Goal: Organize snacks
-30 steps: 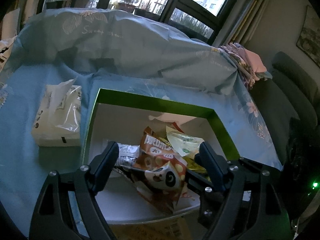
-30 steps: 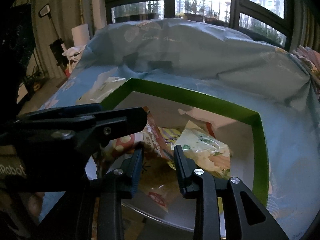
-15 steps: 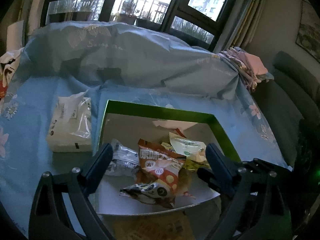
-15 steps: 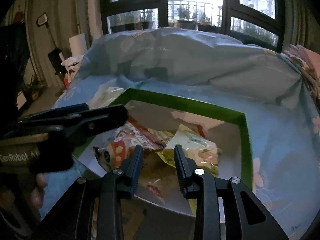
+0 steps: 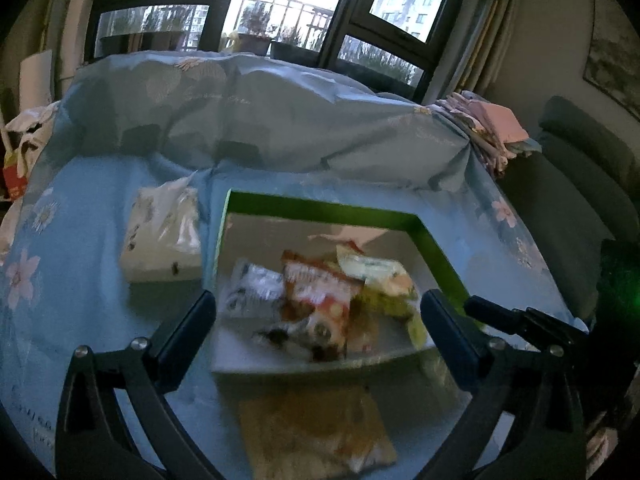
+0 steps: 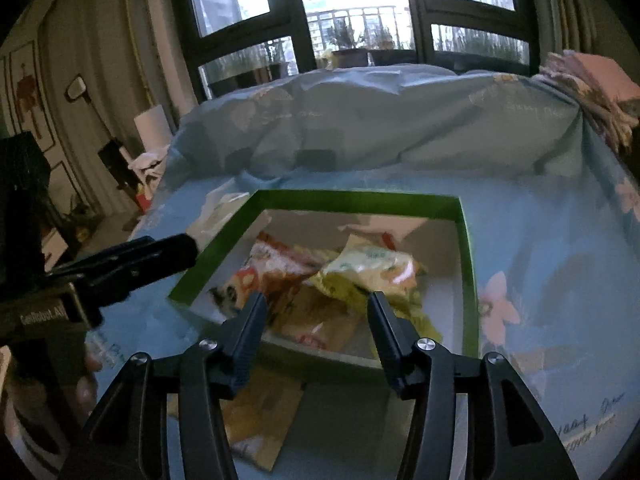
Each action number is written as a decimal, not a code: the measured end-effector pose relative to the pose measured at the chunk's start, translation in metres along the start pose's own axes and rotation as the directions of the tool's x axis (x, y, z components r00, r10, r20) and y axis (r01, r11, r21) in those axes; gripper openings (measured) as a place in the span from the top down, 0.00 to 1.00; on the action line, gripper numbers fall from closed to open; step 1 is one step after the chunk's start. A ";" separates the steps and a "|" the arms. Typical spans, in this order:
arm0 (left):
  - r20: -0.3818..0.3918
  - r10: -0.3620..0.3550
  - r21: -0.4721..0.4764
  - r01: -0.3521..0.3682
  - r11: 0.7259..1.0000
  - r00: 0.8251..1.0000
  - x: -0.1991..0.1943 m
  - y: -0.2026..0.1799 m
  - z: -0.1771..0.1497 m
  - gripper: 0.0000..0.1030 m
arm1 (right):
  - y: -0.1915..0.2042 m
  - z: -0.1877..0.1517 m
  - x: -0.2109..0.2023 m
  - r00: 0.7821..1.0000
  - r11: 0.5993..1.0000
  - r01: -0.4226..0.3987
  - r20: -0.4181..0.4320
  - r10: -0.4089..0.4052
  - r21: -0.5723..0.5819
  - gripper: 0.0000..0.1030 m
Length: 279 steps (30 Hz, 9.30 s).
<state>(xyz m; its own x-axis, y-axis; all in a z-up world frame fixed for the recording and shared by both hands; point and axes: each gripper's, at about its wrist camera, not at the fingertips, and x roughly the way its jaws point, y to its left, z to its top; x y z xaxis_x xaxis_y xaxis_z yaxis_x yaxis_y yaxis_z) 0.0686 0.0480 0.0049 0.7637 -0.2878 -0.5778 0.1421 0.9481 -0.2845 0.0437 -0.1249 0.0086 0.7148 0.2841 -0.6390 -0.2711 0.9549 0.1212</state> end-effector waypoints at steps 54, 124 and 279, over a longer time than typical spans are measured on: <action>-0.283 -0.262 -0.274 0.184 0.944 0.923 0.015 0.016 -0.080 0.78 | 0.051 -0.083 0.041 0.967 0.961 -0.230 -0.145 0.209 -0.154 0.57; -0.245 -0.133 -0.272 0.064 0.960 0.960 0.008 0.041 -0.062 0.09 | -0.038 -0.057 -0.003 0.977 0.975 -0.195 -0.063 0.202 0.108 0.40; -0.067 0.248 0.128 -0.238 0.963 0.966 -0.070 -0.046 0.003 0.00 | 0.002 0.009 -0.060 0.994 0.996 0.089 -0.063 -0.089 -0.010 0.22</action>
<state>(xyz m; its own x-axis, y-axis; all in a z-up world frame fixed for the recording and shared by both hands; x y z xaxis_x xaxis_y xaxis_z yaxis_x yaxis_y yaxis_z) 0.0101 0.0253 0.0608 0.7310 -0.0523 -0.6804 0.0358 0.9986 -0.0383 0.0059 -0.1395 0.0536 0.6941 0.1919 -0.6938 -0.2132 0.9754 0.0564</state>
